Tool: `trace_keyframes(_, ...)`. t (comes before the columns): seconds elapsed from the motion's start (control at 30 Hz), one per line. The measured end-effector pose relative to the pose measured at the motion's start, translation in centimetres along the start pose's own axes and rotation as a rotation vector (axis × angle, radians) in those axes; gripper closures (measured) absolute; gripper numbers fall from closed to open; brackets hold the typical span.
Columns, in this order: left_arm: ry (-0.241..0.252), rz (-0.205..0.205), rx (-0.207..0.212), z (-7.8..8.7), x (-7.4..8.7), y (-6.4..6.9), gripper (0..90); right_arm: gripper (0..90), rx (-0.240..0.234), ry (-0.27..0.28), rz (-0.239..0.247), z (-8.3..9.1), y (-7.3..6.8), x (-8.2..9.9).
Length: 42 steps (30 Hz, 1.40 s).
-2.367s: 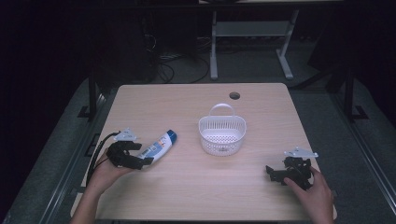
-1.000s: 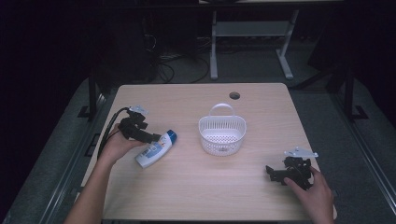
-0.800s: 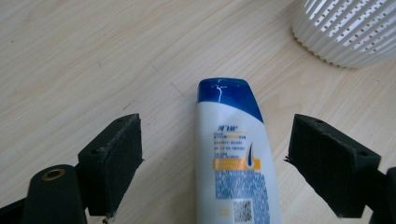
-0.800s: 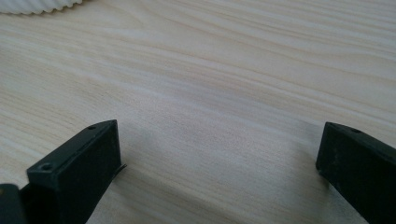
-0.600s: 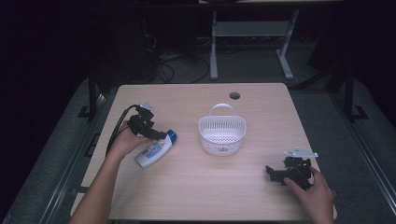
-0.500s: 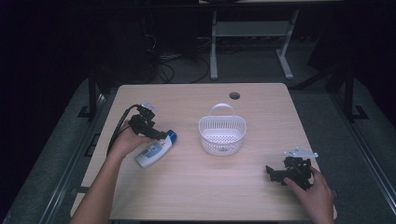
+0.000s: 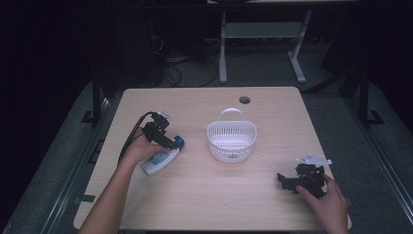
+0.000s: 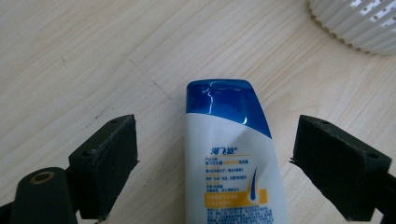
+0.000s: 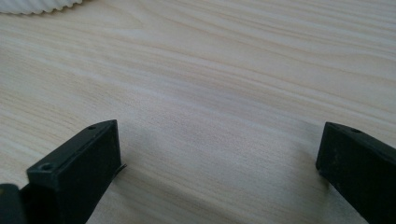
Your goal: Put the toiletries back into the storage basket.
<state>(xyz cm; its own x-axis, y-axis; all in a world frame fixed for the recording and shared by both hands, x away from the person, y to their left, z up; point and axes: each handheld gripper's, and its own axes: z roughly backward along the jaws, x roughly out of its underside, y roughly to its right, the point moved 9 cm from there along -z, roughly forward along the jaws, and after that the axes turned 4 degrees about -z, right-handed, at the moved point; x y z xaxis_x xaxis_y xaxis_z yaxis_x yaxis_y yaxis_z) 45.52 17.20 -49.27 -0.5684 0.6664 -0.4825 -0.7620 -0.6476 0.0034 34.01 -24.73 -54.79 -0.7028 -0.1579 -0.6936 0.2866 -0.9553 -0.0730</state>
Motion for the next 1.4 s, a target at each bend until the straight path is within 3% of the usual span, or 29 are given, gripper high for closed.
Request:
trace_keyframes(0.27, -0.031, -0.014, 0.002, -1.1, 0.2, 0.5, 13.8, 0.0, 0.0, 0.0, 0.0, 0.0, 0.0, 0.0)
trace_keyframes(0.7, -0.105, -0.046, -0.032, -2.5, 0.8, 0.7, 13.9, 0.0, 0.0, 0.0, 0.001, 0.0, 0.0, 0.0)
trace_keyframes(1.13, -0.152, -0.046, -0.044, -3.4, 1.2, 0.8, 15.3, 0.0, 0.0, 0.0, 0.0, 0.0, 0.0, 0.0)
trace_keyframes(1.4, -0.173, -0.041, -0.019, -3.5, 1.3, 1.1, 24.4, 0.0, 0.0, 0.0, 0.0, 0.0, 0.0, 0.0)
